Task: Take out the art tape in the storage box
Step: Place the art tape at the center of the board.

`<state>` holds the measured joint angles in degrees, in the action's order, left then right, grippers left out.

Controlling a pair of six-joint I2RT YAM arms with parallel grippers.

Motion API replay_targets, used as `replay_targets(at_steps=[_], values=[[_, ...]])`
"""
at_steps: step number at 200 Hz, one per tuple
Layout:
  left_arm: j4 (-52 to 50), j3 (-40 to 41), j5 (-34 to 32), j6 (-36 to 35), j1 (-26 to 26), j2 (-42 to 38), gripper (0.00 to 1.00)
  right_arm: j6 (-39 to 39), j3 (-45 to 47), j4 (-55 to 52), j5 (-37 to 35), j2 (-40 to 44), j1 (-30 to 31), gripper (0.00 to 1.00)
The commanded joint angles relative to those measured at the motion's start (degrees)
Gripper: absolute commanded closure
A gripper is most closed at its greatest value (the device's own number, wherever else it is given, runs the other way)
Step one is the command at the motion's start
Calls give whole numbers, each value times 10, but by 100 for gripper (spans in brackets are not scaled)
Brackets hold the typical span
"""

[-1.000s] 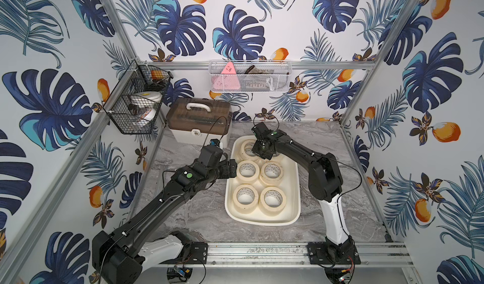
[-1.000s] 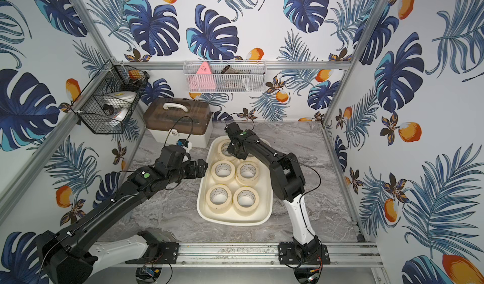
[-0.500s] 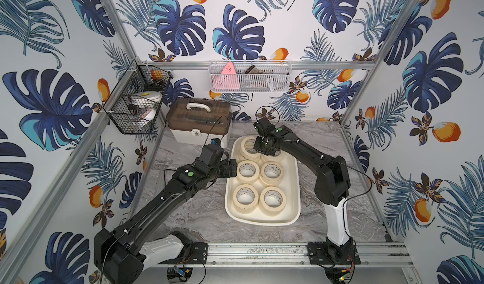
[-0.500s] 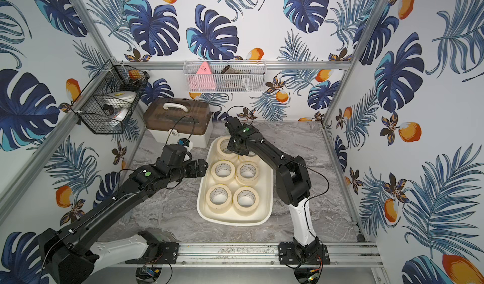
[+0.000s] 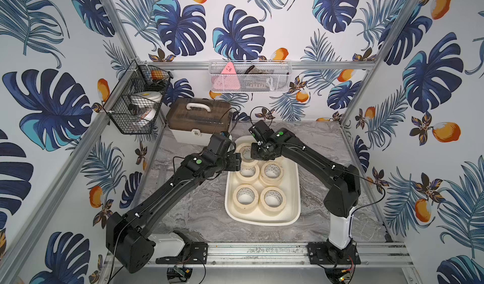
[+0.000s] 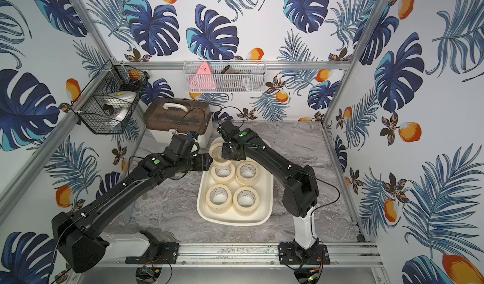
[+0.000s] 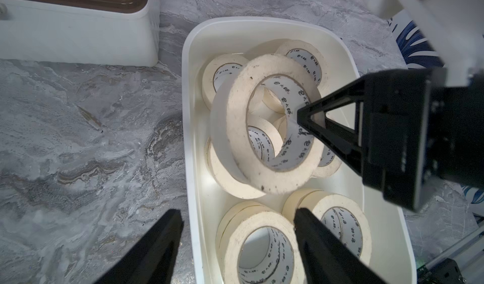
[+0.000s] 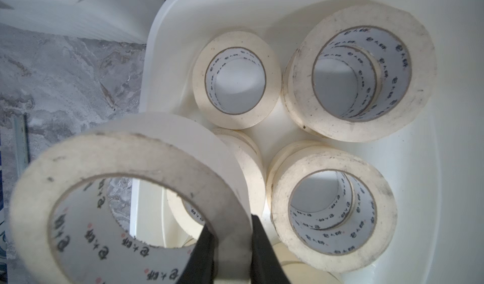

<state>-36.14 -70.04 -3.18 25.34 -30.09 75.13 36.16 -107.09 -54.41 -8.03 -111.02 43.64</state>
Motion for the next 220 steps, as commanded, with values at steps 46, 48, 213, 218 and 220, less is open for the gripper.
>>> replay_targets(at_steps=[46, 48, 213, 218, 220], values=[[10, -3, -30, -4, -1, 24, 37, 1, 18, -15, -11, 33, 34, 100], [10, -3, -31, -4, -2, 26, 38, 2, 18, -15, -10, 34, 34, 100], [49, 2, -27, 16, -2, 49, 96, -23, 71, 26, 7, 100, 44, 58], [51, 1, -30, 19, -2, 48, 97, -23, 75, 31, 11, 107, 44, 56], [51, 0, -32, 20, -2, 48, 97, -24, 77, 33, 13, 110, 44, 55]])
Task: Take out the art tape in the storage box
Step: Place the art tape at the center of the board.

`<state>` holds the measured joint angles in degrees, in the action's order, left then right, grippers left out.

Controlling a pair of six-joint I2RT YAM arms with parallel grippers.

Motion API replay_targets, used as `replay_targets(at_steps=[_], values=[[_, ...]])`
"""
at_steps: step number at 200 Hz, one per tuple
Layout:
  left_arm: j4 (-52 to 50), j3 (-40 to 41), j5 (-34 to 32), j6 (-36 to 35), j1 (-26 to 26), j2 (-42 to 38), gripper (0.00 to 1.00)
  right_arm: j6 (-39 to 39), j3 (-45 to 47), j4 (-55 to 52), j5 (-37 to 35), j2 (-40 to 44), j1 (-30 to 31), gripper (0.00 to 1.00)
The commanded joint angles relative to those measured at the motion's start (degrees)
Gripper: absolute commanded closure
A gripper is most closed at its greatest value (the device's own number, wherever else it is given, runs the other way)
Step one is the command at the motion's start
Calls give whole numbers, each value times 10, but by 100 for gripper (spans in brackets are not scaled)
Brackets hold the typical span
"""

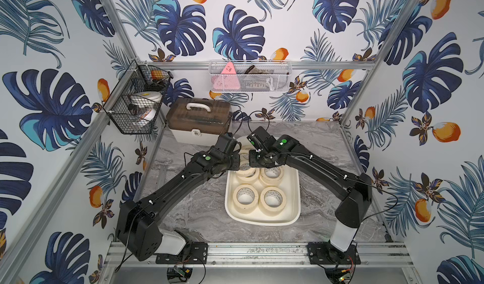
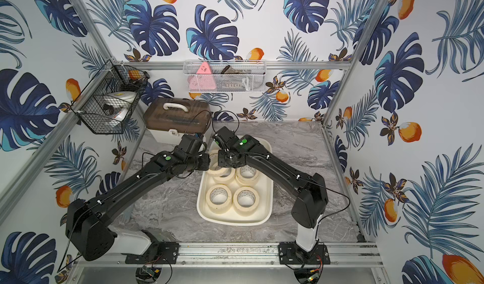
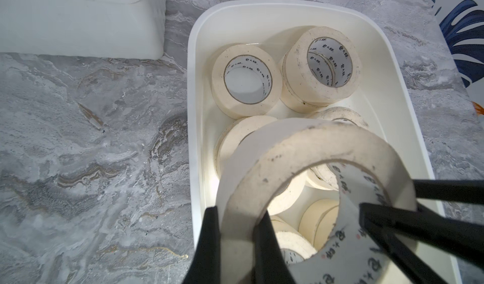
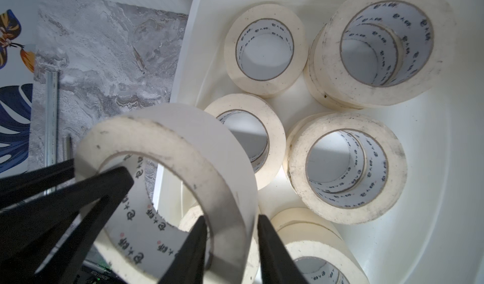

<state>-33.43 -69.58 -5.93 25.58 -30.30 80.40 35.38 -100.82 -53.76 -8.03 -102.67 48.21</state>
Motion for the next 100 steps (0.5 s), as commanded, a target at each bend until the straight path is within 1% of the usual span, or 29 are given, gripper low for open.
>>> replay_targets(at_steps=[1, 11, 29, 57, 80, 100], values=[[24, -5, -4, 18, 1, -5, 98, -17, 15, 27, 13, 28, -2, 55], [25, -6, -16, 25, 0, -7, 100, -19, 23, 35, 16, 42, -2, 50], [20, -14, -48, 36, 1, -6, 100, -22, 39, 46, 23, 69, -3, 46], [8, -31, -108, 55, 11, -1, 100, -23, 65, 54, 18, 109, -9, 41], [13, -26, -130, 89, 45, -1, 100, -23, 97, 64, 13, 141, -21, 40], [6, -12, -165, 144, 82, -1, 100, -21, 128, 71, 16, 165, -37, 39]])
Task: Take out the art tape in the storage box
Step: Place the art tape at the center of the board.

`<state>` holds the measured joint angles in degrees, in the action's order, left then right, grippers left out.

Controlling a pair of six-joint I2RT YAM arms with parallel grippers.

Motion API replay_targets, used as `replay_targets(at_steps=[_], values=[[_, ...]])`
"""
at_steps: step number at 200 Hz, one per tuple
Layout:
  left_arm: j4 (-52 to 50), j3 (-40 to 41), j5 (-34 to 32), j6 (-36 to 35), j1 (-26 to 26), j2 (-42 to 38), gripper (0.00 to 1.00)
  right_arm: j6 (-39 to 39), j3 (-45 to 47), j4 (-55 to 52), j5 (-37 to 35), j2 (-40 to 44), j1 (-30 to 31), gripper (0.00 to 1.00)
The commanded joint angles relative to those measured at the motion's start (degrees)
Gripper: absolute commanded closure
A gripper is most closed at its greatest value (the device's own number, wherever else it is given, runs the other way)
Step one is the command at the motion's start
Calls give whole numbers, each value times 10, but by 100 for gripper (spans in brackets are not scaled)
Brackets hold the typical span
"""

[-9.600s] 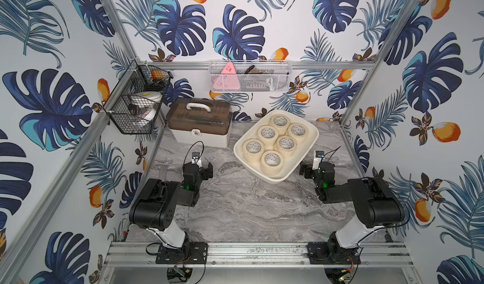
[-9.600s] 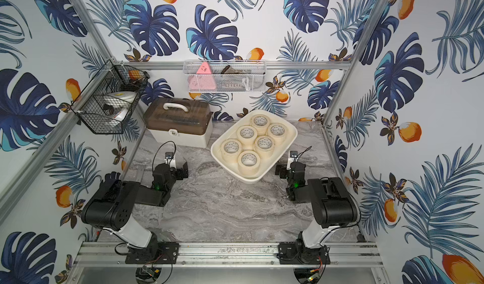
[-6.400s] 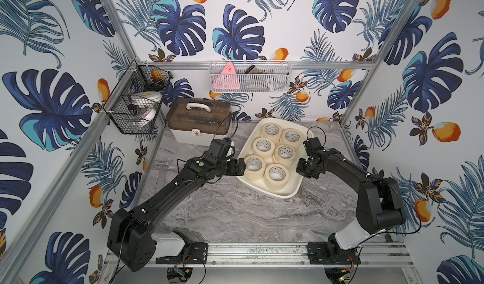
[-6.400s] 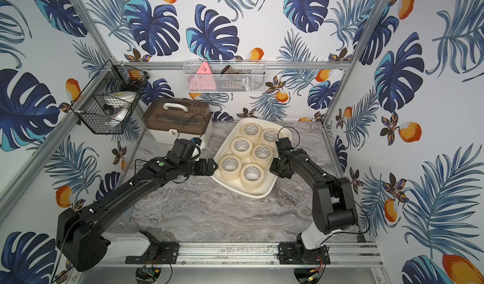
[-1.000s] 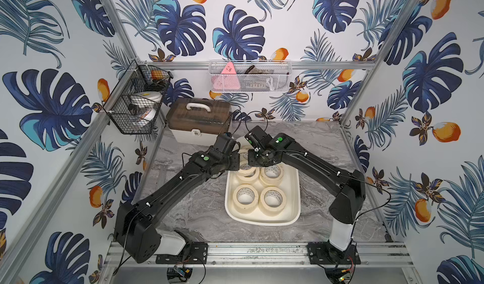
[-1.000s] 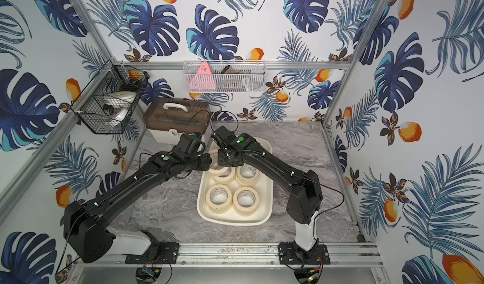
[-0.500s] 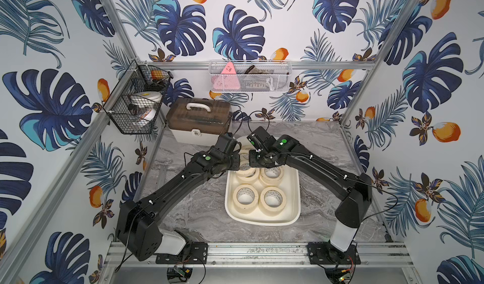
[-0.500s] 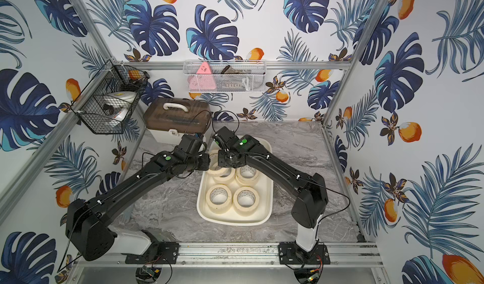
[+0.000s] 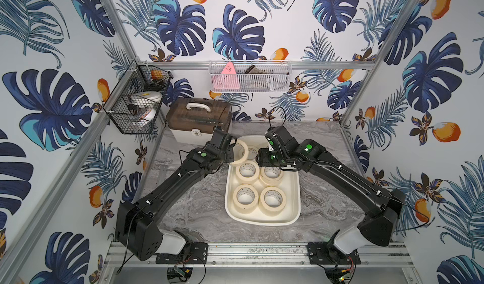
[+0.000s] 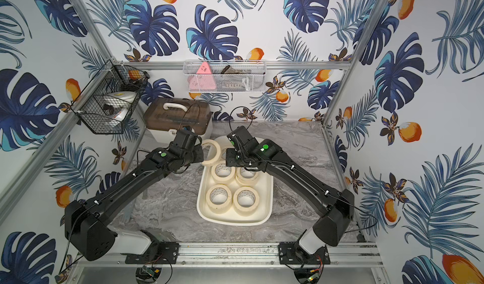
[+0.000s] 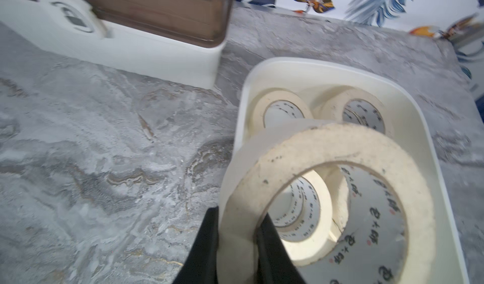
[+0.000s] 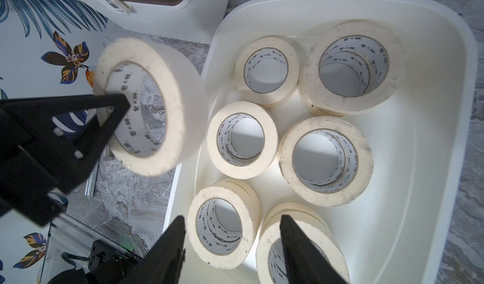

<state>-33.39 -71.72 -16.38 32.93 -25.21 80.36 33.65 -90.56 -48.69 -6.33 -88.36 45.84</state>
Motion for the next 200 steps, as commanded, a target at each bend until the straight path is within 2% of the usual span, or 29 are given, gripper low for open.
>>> replay_targets(at_steps=[1, 29, 67, 116, 200], values=[[5, 11, -62, 72, 33, -1, 100, -3, 27, 21, -1, 22, -14, 39], [24, 59, -87, 130, 83, -5, 100, -1, 68, 27, 15, 46, -41, 38], [74, 117, -51, 158, 139, 30, 100, -2, 113, 30, 34, 67, -71, 38], [110, 118, -26, 130, 145, 121, 100, -4, 153, 38, 51, 84, -92, 37], [163, 115, 12, 106, 143, 197, 100, -6, 181, 40, 53, 91, -104, 35]])
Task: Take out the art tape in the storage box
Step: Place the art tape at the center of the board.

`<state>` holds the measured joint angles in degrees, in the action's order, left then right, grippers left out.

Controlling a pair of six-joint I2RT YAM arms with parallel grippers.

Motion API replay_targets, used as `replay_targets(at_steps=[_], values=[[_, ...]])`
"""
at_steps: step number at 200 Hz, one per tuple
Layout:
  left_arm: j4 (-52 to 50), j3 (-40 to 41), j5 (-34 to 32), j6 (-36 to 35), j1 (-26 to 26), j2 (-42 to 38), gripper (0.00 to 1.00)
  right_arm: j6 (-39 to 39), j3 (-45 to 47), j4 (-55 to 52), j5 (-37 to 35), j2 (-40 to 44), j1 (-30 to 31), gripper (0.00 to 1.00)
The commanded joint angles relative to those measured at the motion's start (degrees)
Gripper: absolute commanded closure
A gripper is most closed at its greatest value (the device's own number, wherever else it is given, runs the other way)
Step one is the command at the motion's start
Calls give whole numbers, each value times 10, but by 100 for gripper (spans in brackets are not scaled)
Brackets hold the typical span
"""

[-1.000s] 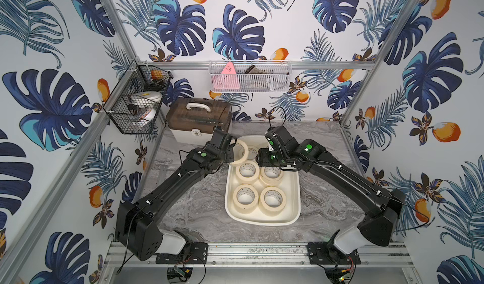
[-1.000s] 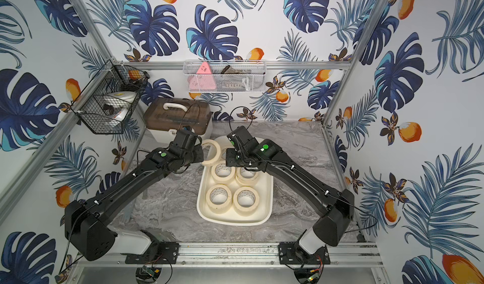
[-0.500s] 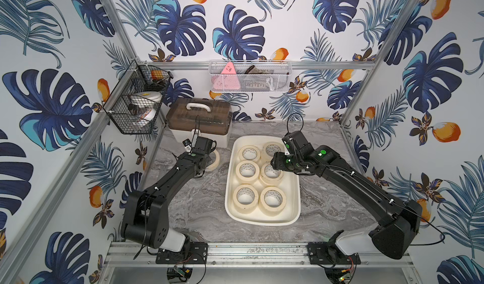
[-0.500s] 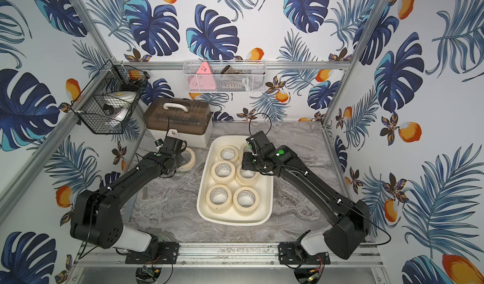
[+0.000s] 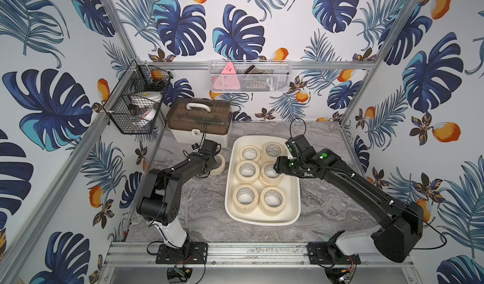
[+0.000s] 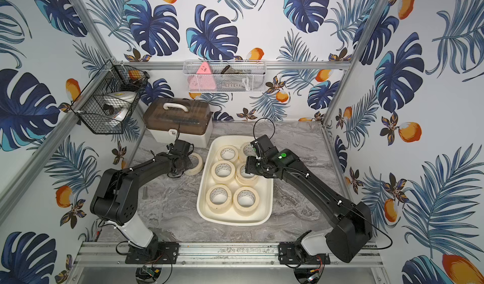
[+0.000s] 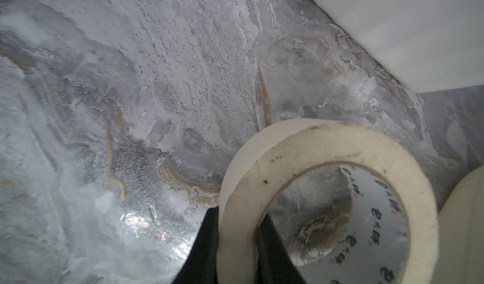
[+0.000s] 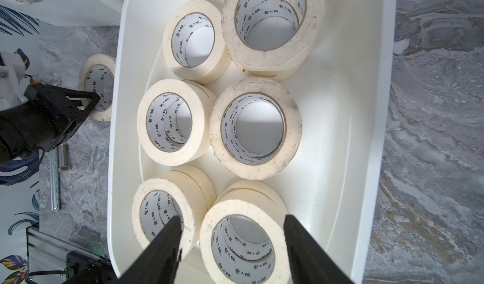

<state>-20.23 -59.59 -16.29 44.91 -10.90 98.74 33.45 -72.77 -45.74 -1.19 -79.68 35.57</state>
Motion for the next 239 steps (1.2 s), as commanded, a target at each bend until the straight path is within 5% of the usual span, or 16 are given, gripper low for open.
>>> replay_targets(at_steps=[1, 93, 173, 211, 239], values=[[32, -7, 11, -14, -1, 14, 100, -4, 4, 11, 2, 5, -2, 35], [34, -26, -1, -23, -35, 52, 91, -3, 18, 14, 6, 9, -12, 33], [19, -36, -8, -36, -39, 49, 65, -3, 28, 19, 17, 16, -23, 32], [0, -40, 1, -60, -39, 24, 39, -7, 24, 25, 22, 7, -35, 32], [-24, -39, 2, -70, -38, -14, 29, -17, 16, 31, 19, -9, -48, 31]])
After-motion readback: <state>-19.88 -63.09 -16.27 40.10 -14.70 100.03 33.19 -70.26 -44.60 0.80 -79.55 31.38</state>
